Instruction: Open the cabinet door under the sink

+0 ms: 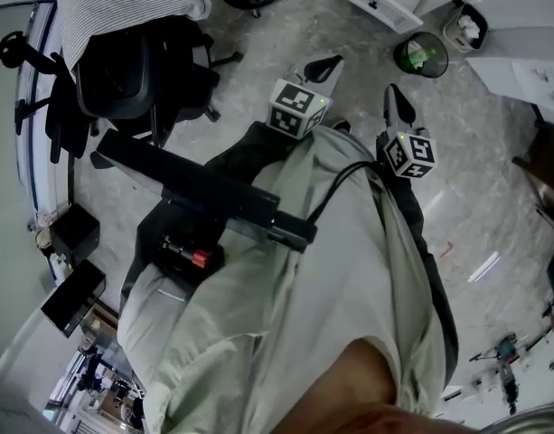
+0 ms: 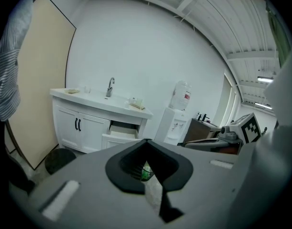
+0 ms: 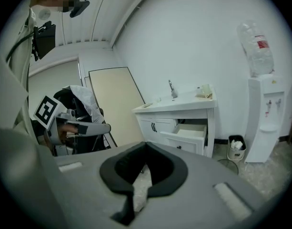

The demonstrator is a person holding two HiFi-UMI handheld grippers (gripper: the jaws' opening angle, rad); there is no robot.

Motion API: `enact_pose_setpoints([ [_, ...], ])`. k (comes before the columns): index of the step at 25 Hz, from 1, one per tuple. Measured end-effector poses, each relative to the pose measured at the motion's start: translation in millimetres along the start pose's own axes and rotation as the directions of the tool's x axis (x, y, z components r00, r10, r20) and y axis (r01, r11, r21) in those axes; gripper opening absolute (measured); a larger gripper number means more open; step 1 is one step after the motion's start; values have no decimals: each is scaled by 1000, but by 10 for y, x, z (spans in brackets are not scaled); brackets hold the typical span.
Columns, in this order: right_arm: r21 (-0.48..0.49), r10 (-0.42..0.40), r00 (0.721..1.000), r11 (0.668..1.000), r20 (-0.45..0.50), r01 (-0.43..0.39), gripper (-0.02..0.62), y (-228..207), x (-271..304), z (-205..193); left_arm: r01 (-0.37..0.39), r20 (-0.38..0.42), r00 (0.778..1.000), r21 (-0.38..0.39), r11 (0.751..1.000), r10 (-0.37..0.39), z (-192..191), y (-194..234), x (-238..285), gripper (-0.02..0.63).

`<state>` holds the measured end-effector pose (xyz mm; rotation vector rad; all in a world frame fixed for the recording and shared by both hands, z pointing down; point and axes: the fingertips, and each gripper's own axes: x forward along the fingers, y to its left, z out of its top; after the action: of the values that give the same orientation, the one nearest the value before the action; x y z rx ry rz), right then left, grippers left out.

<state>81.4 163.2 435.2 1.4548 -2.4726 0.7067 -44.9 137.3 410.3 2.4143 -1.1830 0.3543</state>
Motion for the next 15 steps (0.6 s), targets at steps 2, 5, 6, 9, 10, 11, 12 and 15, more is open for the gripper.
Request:
enact_pose_setpoints([
  [2, 5, 14, 1000, 1000, -10, -14, 2, 31, -21, -44, -5, -2, 1000, -3, 1000, 5, -50, -25, -41, 8],
  [5, 14, 21, 1000, 1000, -17, -21, 2, 38, -69, -99, -9, -5, 1000, -10, 1000, 9, -117, -62, -75, 8],
  [6, 12, 22, 1000, 1000, -17, -22, 2, 34, -82, -104, -10, -6, 1000, -14, 1000, 10, -132, -73, -79, 8],
  [9, 9, 32, 999, 999, -22, -32, 2, 23, -112, -124, -15, -4, 1000, -20, 1000, 15, -155, -111, -87, 8],
  [10, 7, 37, 999, 999, -26, -37, 2, 22, -122, -138, -16, -2, 1000, -22, 1000, 16, -160, -128, -87, 8],
  [11, 5, 43, 999, 999, -31, -43, 2, 24, -134, -152, -16, -1, 1000, -23, 1000, 16, -168, -148, -86, 8],
  [12, 1, 49, 998, 999, -35, -49, 2, 25, -146, -161, -16, -1, 1000, -25, 1000, 16, -175, -168, -85, 8],
  [15, -3, 59, 998, 998, -38, -59, 2, 7, -176, -166, -15, 4, 1000, -25, 1000, 15, -172, -214, -57, 8],
])
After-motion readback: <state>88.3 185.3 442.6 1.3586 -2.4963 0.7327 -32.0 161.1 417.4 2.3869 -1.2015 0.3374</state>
